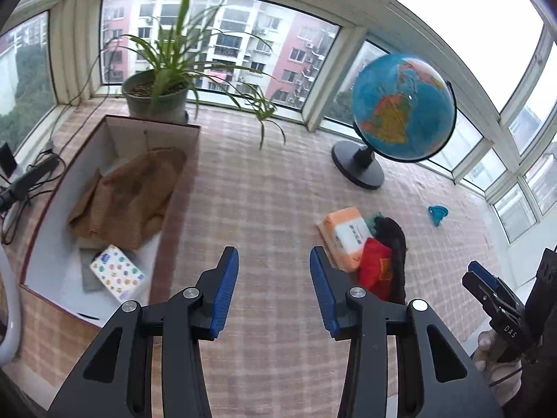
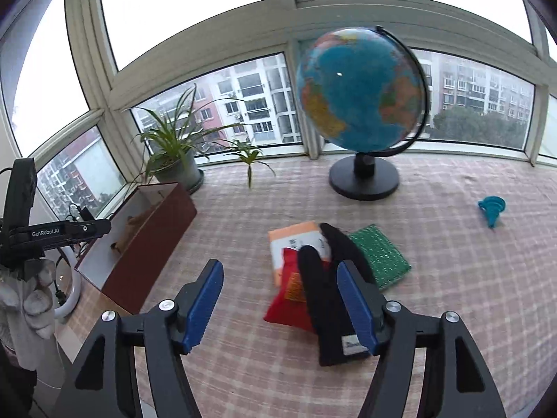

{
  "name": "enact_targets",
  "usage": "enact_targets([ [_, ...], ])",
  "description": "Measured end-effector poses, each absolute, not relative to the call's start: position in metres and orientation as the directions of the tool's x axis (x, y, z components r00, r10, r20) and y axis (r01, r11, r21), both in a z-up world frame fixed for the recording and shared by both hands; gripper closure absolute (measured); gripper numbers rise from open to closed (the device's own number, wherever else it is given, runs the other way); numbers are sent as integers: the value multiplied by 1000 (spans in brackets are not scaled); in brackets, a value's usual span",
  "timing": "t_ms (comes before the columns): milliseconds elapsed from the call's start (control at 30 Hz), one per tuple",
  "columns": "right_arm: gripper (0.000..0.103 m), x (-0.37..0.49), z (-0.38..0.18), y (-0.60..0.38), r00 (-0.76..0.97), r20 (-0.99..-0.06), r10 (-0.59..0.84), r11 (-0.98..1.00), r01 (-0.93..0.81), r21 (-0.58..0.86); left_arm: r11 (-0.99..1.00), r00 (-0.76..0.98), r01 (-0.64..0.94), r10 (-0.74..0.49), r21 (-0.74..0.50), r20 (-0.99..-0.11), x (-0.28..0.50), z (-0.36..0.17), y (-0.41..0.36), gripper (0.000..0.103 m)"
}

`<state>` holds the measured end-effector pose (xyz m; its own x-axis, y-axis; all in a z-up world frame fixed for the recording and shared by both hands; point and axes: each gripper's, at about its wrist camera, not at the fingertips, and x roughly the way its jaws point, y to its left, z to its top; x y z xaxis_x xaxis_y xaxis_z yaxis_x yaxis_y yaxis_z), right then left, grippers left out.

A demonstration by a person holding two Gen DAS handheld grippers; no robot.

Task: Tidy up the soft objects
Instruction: 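Move both tools toward the black glove and red pouch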

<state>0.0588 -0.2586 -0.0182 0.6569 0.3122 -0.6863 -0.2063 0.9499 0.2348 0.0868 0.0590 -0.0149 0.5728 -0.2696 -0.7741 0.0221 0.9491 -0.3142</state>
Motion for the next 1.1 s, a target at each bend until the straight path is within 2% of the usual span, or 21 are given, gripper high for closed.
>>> enact_targets([
  [233,39,53,-50,-297,613,-751,245,970,-151,193,930,497,127,-361,-345,-789,98,-30,-16,62],
  [467,39,57,-90,-296,540,-795,276,961,-180,211,901,400,210,-434,-380,-807,123,-48,-79,62],
  [833,39,66,-127,-274,483,-823,298,951,-230,209,907,308,203,-418,-370,-855,157,-80,-127,62],
  [1100,39,75,-128,-266,484,-823,297,947,-258,190,907,320,170,-421,-386,-848,174,-77,-129,62],
])
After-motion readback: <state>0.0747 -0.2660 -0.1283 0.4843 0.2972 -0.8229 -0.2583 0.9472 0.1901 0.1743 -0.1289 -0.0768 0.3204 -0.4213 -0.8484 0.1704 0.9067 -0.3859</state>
